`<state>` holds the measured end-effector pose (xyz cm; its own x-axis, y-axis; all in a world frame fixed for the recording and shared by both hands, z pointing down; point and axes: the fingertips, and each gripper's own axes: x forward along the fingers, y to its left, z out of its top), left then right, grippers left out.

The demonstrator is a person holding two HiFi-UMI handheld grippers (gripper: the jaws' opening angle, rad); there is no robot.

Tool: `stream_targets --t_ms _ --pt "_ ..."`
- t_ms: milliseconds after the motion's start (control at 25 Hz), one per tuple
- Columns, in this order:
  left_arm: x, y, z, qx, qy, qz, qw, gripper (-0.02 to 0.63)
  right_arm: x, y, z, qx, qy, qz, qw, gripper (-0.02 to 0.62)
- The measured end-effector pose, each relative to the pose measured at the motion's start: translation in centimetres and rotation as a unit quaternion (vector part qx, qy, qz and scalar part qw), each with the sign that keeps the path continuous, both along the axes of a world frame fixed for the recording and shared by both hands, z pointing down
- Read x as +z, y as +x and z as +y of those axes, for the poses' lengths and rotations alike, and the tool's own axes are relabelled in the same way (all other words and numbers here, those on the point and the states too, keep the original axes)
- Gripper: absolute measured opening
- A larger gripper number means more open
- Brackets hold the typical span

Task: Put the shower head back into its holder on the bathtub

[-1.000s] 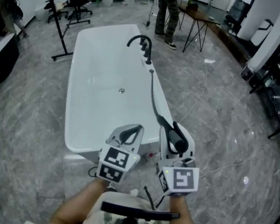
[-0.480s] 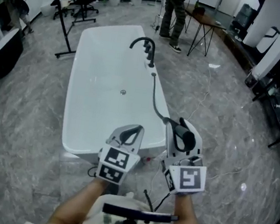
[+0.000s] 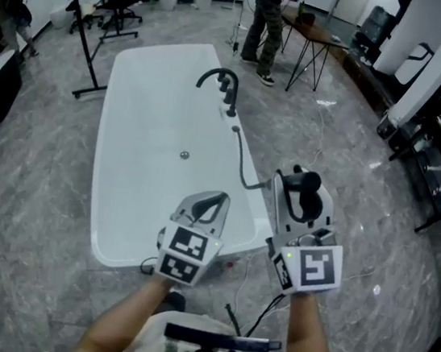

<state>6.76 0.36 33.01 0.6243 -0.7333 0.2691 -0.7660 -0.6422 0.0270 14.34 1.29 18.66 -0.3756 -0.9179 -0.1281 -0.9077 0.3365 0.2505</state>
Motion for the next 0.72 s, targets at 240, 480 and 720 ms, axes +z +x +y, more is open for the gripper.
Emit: stream_targets --t_ms 240,480,720 --pt "-0.9 -1.2 -4.6 0.023 0.008 0.004 0.9997 0.008 -1.3 -1.7 -5.0 0.007 0.0 0.017 1.0 0.137" --pt "-2.3 -2.7 -8.4 0.039 0.015 0.008 0.9991 0.006 -4.7 -3.1 -9.6 0.015 0.021 0.048 0.999 0.137" --pt "-3.1 -4.8 -10.8 0.06 0.02 0.005 0.998 0.006 -8.2 -5.0 -13.5 0.026 0.045 0.088 0.995 0.137"
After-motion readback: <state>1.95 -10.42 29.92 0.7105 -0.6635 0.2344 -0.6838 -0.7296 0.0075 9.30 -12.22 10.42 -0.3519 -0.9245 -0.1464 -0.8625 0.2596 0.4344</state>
